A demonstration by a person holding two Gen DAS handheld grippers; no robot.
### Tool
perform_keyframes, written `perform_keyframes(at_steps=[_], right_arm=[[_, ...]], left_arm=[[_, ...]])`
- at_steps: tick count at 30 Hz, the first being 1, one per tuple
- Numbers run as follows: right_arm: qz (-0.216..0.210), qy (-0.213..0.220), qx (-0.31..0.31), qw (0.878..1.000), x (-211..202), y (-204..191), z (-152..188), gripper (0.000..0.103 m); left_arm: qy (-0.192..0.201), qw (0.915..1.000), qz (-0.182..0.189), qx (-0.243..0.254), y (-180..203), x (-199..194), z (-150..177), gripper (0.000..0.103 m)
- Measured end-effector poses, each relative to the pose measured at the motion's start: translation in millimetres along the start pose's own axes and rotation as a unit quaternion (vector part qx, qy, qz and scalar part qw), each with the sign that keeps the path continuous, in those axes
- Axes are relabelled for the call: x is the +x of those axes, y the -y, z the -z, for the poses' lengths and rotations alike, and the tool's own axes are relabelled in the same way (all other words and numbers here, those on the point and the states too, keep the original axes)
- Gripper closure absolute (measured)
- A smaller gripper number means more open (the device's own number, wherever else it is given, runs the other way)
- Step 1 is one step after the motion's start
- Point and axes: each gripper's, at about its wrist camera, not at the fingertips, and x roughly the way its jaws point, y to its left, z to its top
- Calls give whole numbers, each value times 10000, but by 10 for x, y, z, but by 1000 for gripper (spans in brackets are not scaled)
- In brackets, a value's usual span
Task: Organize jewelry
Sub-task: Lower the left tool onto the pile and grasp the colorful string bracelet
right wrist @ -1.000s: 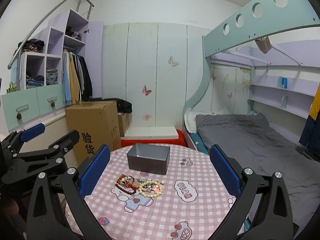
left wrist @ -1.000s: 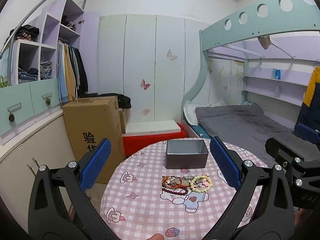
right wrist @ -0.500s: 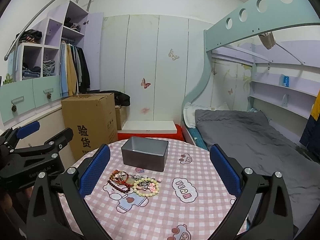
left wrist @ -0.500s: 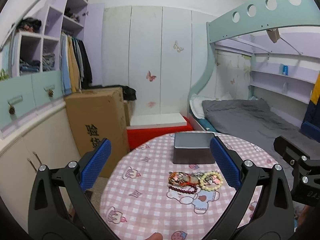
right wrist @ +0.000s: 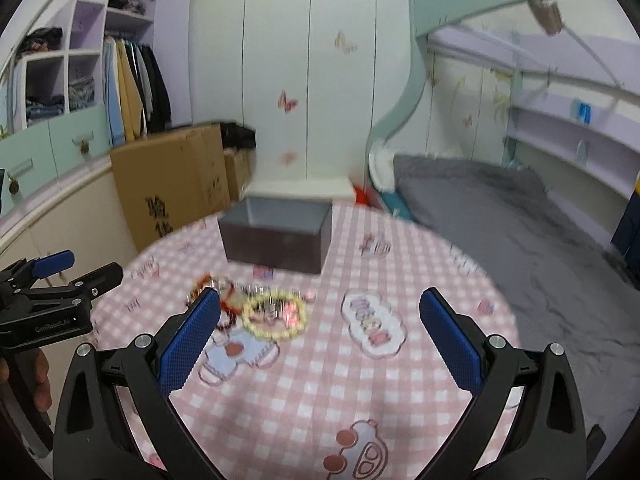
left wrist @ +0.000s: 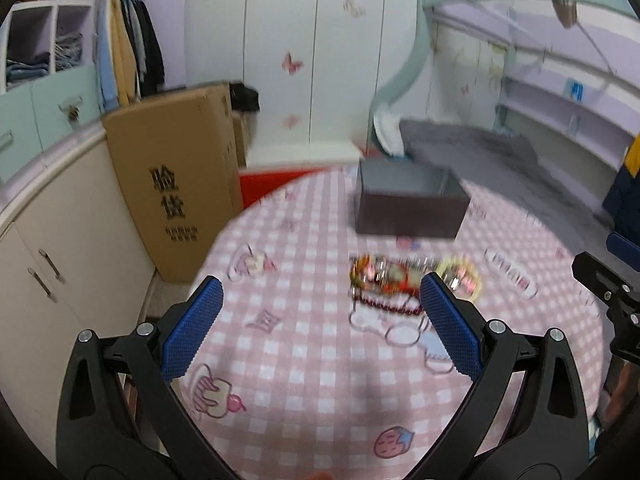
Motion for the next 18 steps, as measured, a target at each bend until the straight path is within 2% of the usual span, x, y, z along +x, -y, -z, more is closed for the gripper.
perform_keyframes(at_steps=[6, 10, 14, 18], right_arm=[[-111, -502, 78, 9986, 290, 51, 150, 9], [-204, -657, 87, 9976, 432, 84, 171, 18], [-348, -797, 119, 9961, 593, 114, 140, 23], [-428, -863, 84, 9953, 712, 128, 122, 24]], left_arm=[[-339, 9992, 165, 160, 107, 319, 94, 10], [-347, 9989, 209, 242, 146, 443, 80, 12], [-501, 9979, 294, 272, 159, 638, 14, 22], [-627, 9970, 403, 213, 122, 820, -42, 25]])
